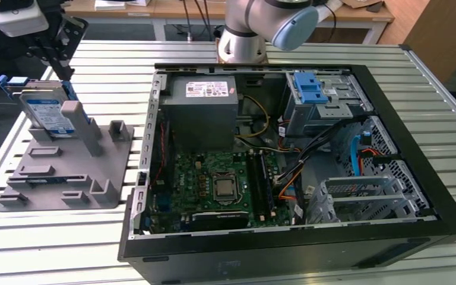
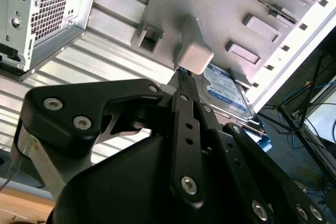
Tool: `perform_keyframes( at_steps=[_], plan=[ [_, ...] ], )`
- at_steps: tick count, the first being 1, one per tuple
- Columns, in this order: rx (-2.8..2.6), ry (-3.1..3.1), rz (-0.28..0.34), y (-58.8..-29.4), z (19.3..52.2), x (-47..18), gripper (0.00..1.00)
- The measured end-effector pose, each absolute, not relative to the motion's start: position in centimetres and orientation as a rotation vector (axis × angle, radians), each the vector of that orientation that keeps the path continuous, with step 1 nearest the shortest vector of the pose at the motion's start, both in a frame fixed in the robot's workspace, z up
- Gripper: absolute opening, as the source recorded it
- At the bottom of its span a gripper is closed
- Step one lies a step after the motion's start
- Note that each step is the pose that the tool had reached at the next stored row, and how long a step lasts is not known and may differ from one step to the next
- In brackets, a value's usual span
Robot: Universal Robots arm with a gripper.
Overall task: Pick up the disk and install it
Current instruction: 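Reach for the disk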
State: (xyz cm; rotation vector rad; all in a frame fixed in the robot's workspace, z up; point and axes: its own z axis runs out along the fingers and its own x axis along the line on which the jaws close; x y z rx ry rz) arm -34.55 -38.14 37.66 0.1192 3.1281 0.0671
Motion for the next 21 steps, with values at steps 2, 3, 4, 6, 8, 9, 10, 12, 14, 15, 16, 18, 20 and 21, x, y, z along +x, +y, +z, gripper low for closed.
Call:
perform_keyframes(
  at_steps=[2,3,4,6,8,9,10,12,14,15,16,18,20,21],
  plan=[
    [0.119,3.129,0.067,-38.1,37.6,-35.1,0.11],
    [0.119,3.129,0.067,-38.0,37.6,-35.2,0.11],
    [0.119,3.129,0.067,-38.0,37.6,-35.2,0.11],
    [0.119,3.129,0.067,-38.0,37.6,-35.2,0.11],
    [0.119,3.129,0.067,-38.0,37.6,-35.2,0.11],
    [0.119,3.129,0.067,-38.0,37.6,-35.2,0.11],
    [0.119,3.129,0.067,-38.0,37.6,-35.2,0.11],
    [0.119,3.129,0.067,-38.0,37.6,-35.3,0.11],
    [0.119,3.129,0.067,-38.0,37.6,-35.6,0.11],
    [0.119,3.129,0.067,-38.0,37.6,-35.8,0.11],
    [0.119,3.129,0.067,-38.0,37.6,-35.9,0.11],
    [0.119,3.129,0.067,-37.9,37.6,-36.3,0.11],
    [0.119,3.129,0.067,-37.9,37.6,-36.7,0.11],
    [0.119,3.129,0.067,-37.9,37.6,-36.9,0.11]
  ],
)
